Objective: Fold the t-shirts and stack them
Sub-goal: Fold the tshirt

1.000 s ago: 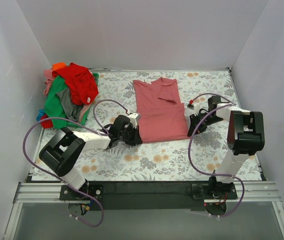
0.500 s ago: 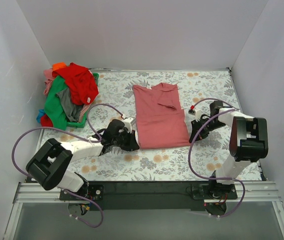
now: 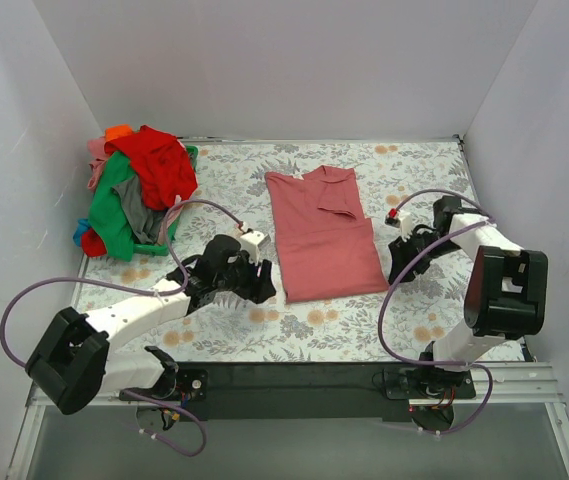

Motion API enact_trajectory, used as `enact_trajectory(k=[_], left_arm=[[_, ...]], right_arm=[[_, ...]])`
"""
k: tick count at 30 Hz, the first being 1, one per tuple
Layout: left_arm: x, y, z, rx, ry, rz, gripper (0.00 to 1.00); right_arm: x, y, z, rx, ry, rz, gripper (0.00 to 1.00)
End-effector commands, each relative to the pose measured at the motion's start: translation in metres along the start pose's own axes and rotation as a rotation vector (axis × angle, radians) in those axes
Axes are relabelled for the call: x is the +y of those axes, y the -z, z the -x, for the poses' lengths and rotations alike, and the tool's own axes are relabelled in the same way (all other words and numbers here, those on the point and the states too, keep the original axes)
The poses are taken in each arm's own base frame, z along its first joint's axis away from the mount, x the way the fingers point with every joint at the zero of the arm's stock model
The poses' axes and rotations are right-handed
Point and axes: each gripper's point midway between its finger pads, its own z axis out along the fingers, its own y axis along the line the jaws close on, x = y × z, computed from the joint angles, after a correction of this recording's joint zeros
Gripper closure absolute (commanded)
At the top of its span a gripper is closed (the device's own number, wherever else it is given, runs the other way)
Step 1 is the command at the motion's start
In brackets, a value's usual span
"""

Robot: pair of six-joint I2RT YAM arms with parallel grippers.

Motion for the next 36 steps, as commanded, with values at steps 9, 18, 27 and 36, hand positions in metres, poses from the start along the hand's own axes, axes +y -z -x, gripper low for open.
enact_trajectory(k=[9,18,27,36], left_arm=[[-0.059,-0.002,-0.004,-0.175,-0.896,-0.326,0.37],[-0.062,-0.035,-0.001,-0.177,-0.970,-0.293,0.37],[-0.047,-0.065,0.007,-0.144,-1.000,-0.213,0.39],[-0.049,-0.054,0.012,-0.178,-0.998,-0.201,0.48]], right_arm=[[0.052,0.020,0.018,-0.179,0.917,0.112,0.02],[0.045,-0.010,0.038,-0.151,1.026,0.074,0.07],[0.041,-0.024,0.033,-0.114,0.992,0.052,0.14],[0.038,-0.028,0.024,-0.080,0.998,0.045,0.16]])
